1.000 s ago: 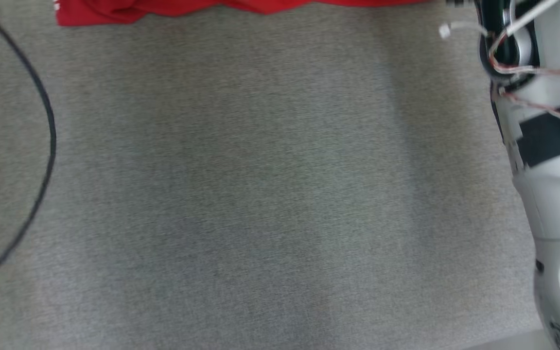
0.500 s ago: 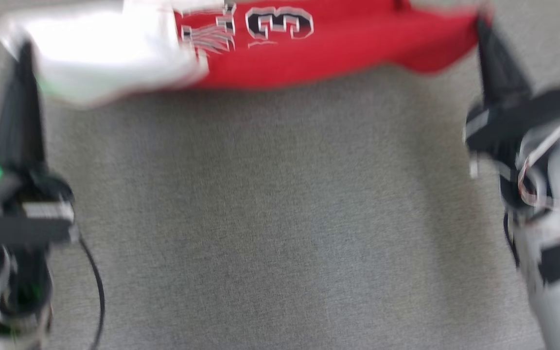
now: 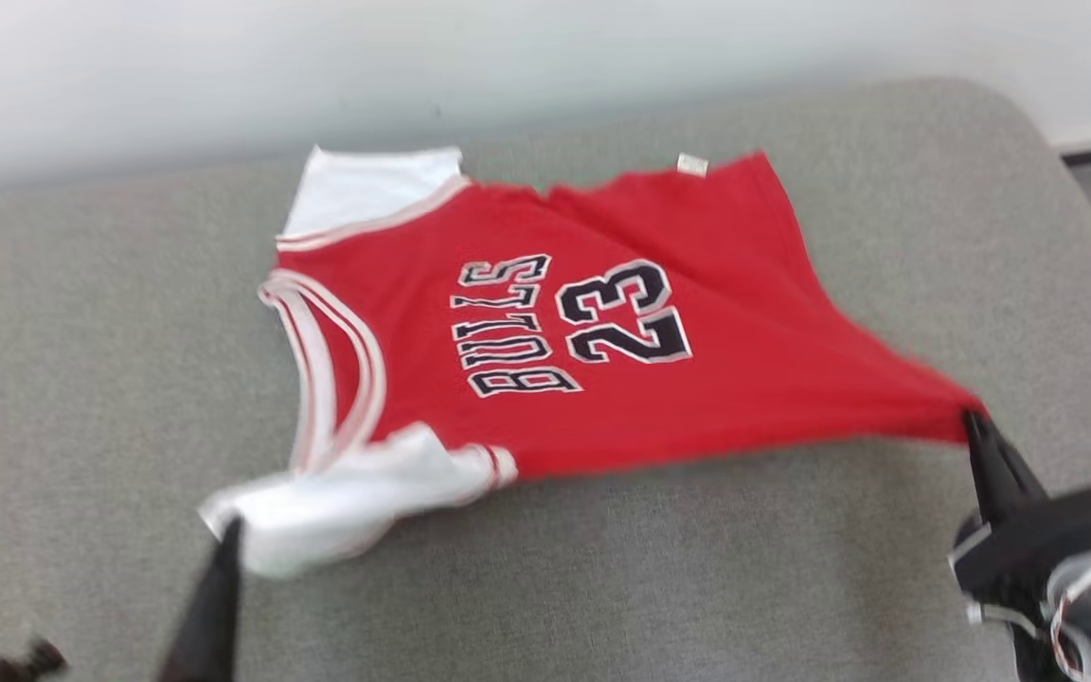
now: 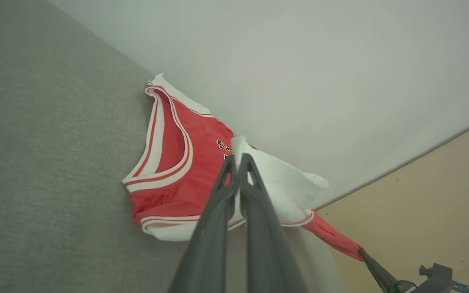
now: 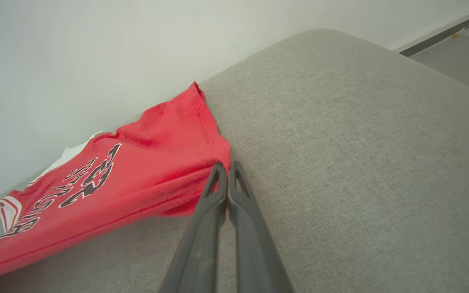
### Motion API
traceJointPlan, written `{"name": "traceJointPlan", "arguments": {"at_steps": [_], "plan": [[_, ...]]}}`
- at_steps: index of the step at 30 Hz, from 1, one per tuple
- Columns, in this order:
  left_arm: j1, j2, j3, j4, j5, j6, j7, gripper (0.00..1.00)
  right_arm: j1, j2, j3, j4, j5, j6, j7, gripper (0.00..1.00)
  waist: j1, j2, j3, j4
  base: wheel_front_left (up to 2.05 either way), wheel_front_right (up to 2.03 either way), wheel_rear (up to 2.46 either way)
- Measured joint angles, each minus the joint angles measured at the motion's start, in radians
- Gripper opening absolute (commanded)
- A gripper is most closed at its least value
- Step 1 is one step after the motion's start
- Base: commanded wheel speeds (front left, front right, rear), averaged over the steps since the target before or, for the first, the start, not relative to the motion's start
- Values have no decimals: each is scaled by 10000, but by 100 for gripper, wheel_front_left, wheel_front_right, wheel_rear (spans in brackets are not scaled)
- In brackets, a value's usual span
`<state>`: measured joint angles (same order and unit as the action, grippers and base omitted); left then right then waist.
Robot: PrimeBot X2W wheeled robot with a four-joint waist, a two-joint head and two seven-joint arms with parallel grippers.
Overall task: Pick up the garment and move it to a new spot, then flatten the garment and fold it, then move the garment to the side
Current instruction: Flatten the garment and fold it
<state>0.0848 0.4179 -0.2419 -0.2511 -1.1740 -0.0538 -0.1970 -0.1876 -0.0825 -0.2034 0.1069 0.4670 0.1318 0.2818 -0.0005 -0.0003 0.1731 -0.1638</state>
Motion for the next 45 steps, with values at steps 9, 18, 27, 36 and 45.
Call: {"name": "traceJointPlan", "arguments": {"at_steps": [9, 18, 27, 36, 45], "plan": [[1385, -270, -470, 591, -253, -155, -35, 0, 1077, 309, -709, -690, -322, 0, 217, 0, 2, 0, -859, 183, 0, 0, 0], [2015, -194, -828, 1003, -251, 25, 242, 0, 1720, 324, -905, -899, -1225, 0, 907, 0, 3, 1, -1265, 411, 0, 0, 0], [2362, -295, -928, 1225, -198, 75, 75, 0, 2111, 336, -788, -1099, -1639, 0, 882, 0, 3, 3, -1625, 475, 0, 0, 0], [-609, 190, -115, 805, 40, 270, 581, 0, -541, -293, 1106, -878, -1565, 0, 963, 0, 5, 3, -1558, 349, 0, 0, 0], [-6197, 918, 558, 1618, 616, 851, 1551, 0, -5776, -1191, 3795, 1538, -1039, 0, 107, 0, 8, 4, -706, -19, 0, 0, 0]]}}
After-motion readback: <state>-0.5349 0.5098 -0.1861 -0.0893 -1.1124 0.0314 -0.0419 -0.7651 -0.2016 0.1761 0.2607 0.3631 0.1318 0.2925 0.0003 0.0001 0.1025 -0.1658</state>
